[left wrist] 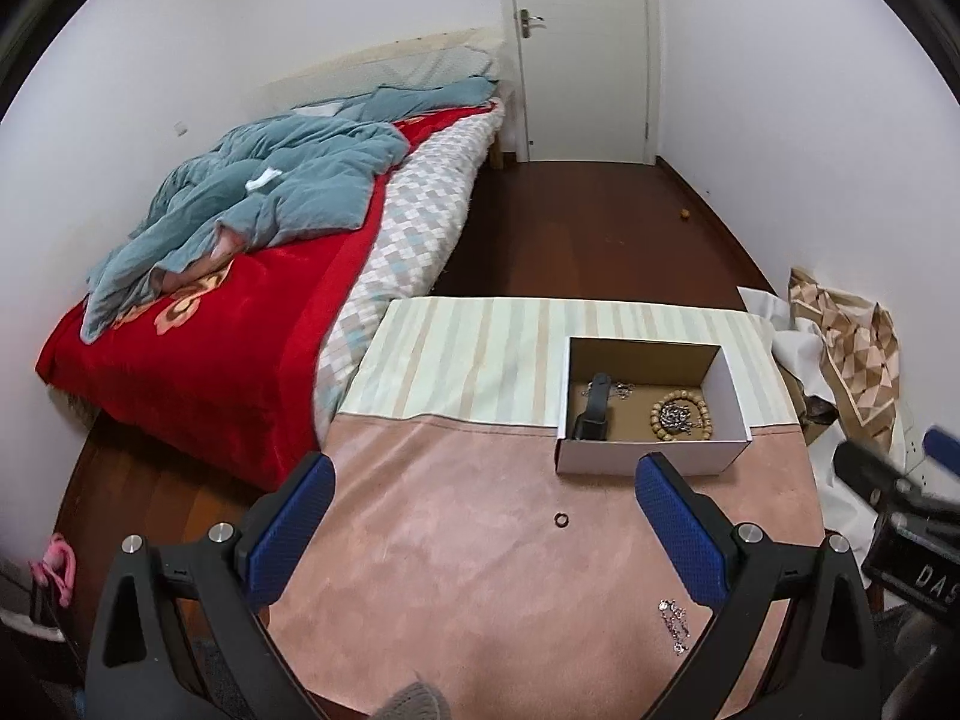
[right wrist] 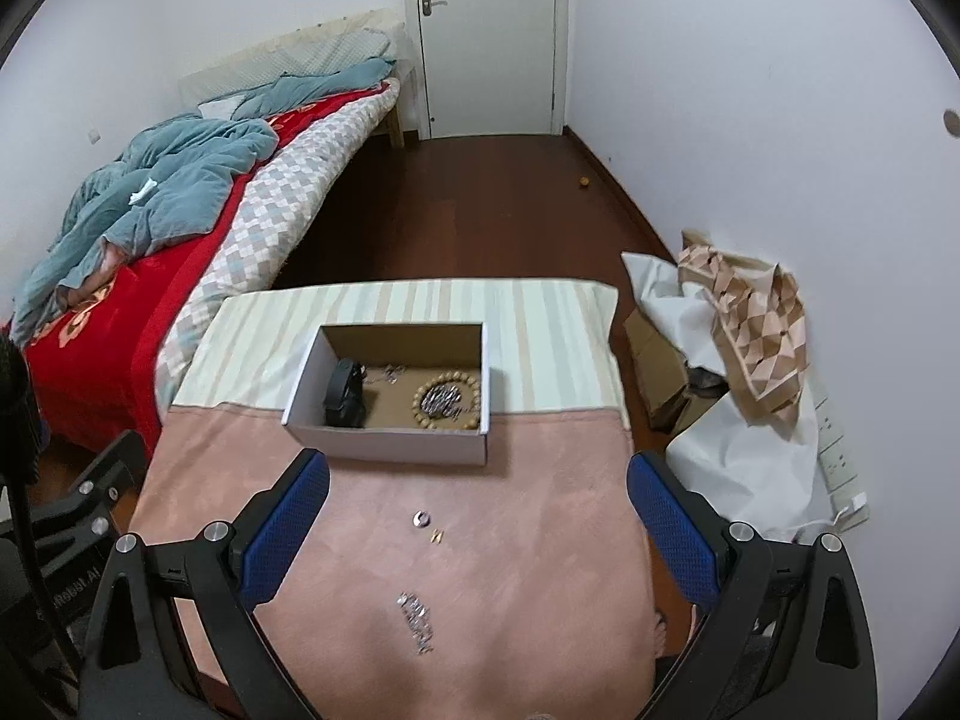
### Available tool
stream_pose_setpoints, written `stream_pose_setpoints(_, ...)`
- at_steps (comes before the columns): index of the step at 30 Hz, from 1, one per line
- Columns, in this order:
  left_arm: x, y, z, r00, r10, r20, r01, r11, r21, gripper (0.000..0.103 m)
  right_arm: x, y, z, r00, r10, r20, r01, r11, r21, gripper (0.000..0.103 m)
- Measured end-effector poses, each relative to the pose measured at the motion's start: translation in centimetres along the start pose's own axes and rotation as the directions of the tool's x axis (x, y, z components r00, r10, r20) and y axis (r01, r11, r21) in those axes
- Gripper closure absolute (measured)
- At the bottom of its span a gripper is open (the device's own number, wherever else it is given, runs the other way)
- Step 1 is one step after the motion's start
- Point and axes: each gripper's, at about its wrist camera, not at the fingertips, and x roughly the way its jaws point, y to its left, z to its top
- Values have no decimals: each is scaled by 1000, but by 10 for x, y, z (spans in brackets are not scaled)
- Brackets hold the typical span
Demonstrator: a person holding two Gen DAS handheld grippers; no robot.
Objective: Organize jewelry
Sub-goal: 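Release the necklace into the box with the left tool and withdraw both tools, then grasp the silver charm with the right tool while the left tool grasps a small black ring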
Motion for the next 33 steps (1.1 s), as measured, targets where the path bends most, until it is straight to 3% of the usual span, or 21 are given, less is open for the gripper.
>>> stream_pose_setpoints(3, 7, 7, -16, 999, 32, -21, -32, 999, -11, 1, 13, -1, -19, 998, 39, -54, -38, 999, 8, 2)
stream_pose_setpoints(8, 42, 14, -66, 982, 117, -148, -114, 993, 24, 1, 68, 1, -86, 972, 87, -219, -81, 996, 35, 5)
stream_pose_setpoints(10, 57, 18, -88, 968, 131, -213, -128, 991, 26, 1, 90, 2, -113, 954, 105, -282, -93, 994, 55, 28)
stream_pose_setpoints(11, 63, 20, -98, 961, 137, -240, -134, 991, 29, 1, 101, 3, -125, 945, 108, -310, -94, 994, 59, 33)
stream_pose_setpoints(14, 78, 25, -121, 943, 161, -293, -154, 987, 46, 1, 122, 8, -151, 933, 108, -344, -94, 994, 57, 35)
stream_pose_setpoints(16, 84, 27, -128, 936, 165, -311, -159, 986, 47, 1, 128, 17, -162, 941, 77, -329, -79, 997, 9, 38)
stream_pose_setpoints(18, 88, 30, -132, 931, 171, -321, -165, 985, 47, 1, 127, 24, -165, 952, 46, -302, -62, 997, -44, 53)
stream_pose_setpoints(19, 90, 30, -131, 931, 172, -323, -166, 985, 44, 1, 126, 28, -166, 960, 11, -279, -33, 997, -76, 71)
stream_pose_setpoints(21, 93, 32, -130, 930, 169, -326, -166, 985, 37, 1, 124, 28, -165, 965, 3, -261, -27, 996, -90, 98)
stream_pose_setpoints(25, 97, 32, -121, 936, 153, -319, -151, 988, 29, 1, 121, 13, -157, 963, 48, -265, -57, 998, -25, 98)
stream_pose_setpoints(33, 128, 14, -90, 943, 47, -331, -51, 999, -3, 1, 106, -21, -101, 984, 81, -159, -64, 992, 109, 98)
